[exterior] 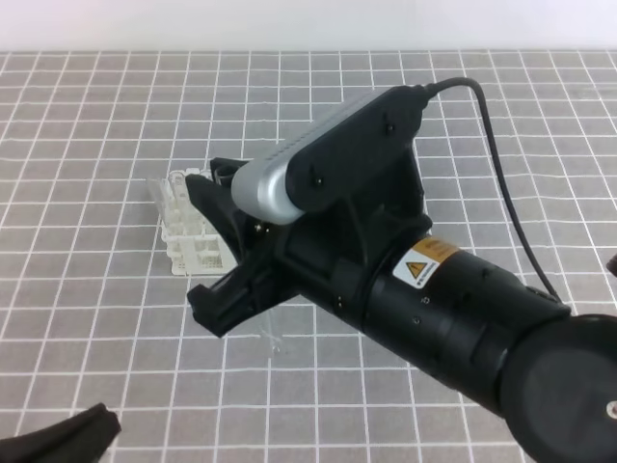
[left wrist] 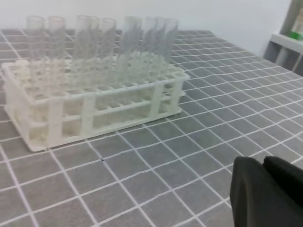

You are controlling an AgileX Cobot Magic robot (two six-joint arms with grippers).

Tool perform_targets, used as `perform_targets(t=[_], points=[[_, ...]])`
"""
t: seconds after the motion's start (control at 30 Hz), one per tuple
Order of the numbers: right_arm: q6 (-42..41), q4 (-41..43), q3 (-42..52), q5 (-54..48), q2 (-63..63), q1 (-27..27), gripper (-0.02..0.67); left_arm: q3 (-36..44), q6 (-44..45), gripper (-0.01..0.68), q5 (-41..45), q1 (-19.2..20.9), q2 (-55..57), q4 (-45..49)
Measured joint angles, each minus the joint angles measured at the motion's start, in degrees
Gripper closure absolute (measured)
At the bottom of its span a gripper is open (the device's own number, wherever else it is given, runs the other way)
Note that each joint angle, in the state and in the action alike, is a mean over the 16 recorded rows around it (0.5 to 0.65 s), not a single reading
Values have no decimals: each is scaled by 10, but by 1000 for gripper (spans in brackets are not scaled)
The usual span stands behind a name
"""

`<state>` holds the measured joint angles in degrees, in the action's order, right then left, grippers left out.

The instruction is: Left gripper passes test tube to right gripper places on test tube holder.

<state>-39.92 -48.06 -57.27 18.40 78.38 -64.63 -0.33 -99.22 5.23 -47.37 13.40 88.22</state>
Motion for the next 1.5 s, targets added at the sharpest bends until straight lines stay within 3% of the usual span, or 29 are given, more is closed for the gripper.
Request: perform_targets(t=[0.57, 1.5], points=[[-42, -40, 1, -2, 0, 20, 563, 5, -1, 656, 90, 0, 0, -1], [-119, -53, 2, 20, -1, 35, 563, 5, 0, 656, 96, 0, 0, -1]])
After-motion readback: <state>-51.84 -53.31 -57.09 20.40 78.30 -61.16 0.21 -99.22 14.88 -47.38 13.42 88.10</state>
